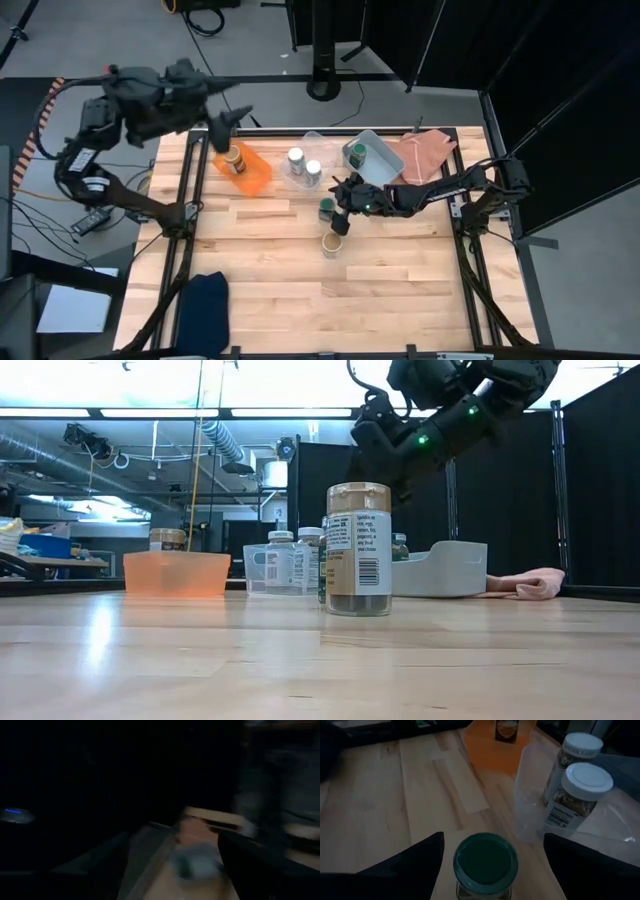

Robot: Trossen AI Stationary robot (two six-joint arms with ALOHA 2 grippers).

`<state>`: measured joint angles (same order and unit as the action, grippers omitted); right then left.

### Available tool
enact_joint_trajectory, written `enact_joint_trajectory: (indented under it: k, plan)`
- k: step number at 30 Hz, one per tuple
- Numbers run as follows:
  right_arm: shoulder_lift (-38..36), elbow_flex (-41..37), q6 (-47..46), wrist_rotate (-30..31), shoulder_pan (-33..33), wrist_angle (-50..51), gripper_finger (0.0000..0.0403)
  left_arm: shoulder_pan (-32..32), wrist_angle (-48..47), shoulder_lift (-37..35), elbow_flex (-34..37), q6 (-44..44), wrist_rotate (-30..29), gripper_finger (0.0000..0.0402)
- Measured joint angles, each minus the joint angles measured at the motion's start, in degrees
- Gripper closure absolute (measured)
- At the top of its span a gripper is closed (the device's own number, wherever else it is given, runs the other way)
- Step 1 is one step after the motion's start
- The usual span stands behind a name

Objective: Sort spices by type
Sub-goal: Put the gold seasoning bottle into the orange bin

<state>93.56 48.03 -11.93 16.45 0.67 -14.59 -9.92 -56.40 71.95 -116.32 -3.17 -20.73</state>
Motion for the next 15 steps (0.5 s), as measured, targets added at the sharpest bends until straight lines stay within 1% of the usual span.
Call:
enact_joint_trajectory:
  k: [4, 6, 8, 11, 13, 15]
  plan:
    - [0.02, 0.0, 1.61, -0.32, -0.45, -2.22, 0.0053, 4.79, -2.78, -2.92, 7.68, 4.83, 10.34, 0.0094]
    - [0.02, 0.0, 2.57, -0.7, -0.71, -4.67, 0.0053, 8.07, -2.93, -3.62, 12.83, 7.19, 13.36, 0.0094]
    - [0.02, 0.0, 2.97, -1.08, -0.91, -7.04, 0.0053, 11.58, -1.81, -4.12, 18.91, 9.73, 14.19, 0.0094]
    - [-0.87, -0.02, 3.15, -1.11, -0.96, -9.71, 0.0053, 15.9, 4.6, -4.51, 28.61, 11.3, 14.1, 0.0094]
    - [-2.91, -0.02, 3.15, -0.63, -0.77, -11.06, 0.0053, 17.5, 10.51, -4.38, 35.2, 11.62, 14.12, 0.0094]
    - [-5.62, -0.02, 3.74, 1.07, -0.12, -11.6, 0.0053, 17.94, 18.59, -3.9, 41.15, 12.65, 14.45, 0.0094]
